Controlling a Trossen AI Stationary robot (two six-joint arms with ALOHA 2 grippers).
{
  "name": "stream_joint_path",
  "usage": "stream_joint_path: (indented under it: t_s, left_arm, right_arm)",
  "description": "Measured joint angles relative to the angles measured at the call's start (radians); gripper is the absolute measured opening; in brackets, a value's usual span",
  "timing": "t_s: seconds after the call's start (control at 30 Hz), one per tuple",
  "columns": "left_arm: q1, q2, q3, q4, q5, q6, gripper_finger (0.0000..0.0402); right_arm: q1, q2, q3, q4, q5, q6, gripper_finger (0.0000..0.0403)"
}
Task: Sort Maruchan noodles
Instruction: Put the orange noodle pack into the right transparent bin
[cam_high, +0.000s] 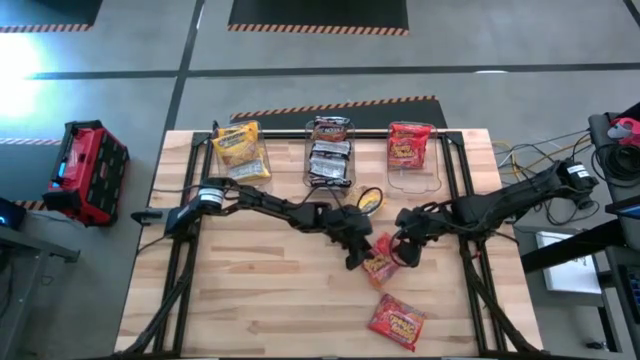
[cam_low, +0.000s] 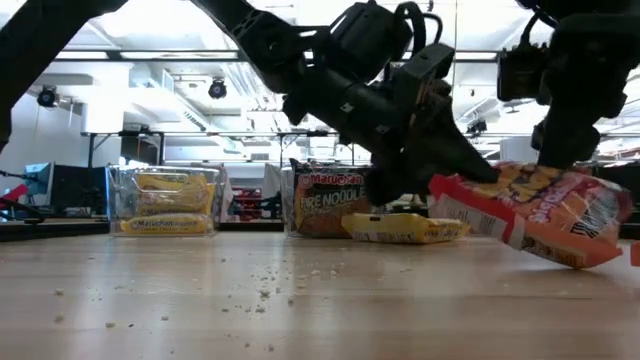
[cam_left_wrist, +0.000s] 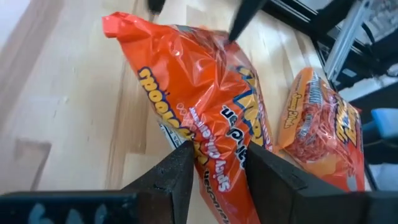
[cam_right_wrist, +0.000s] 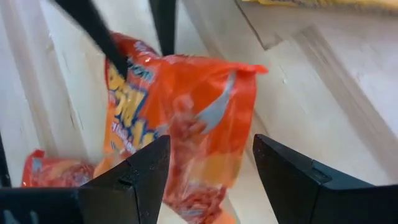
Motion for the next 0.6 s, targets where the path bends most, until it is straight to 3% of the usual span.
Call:
stream_joint_path:
  t_s: [0.27, 0.6]
  left_arm:
    - [-0.002, 0.000, 0.042, -0.045, -0.001, 0.082, 0.0118]
    - [-0.006, 0.000, 0.045, -0.030, -0.006, 0.130, 0.0100]
  right_arm:
    - [0.000, -0.004, 0.001, -0.012, -0.024, 0.065, 0.0219]
    - [0.000, -0.003, 0.001, 0.005, -0.032, -0.021, 0.0219]
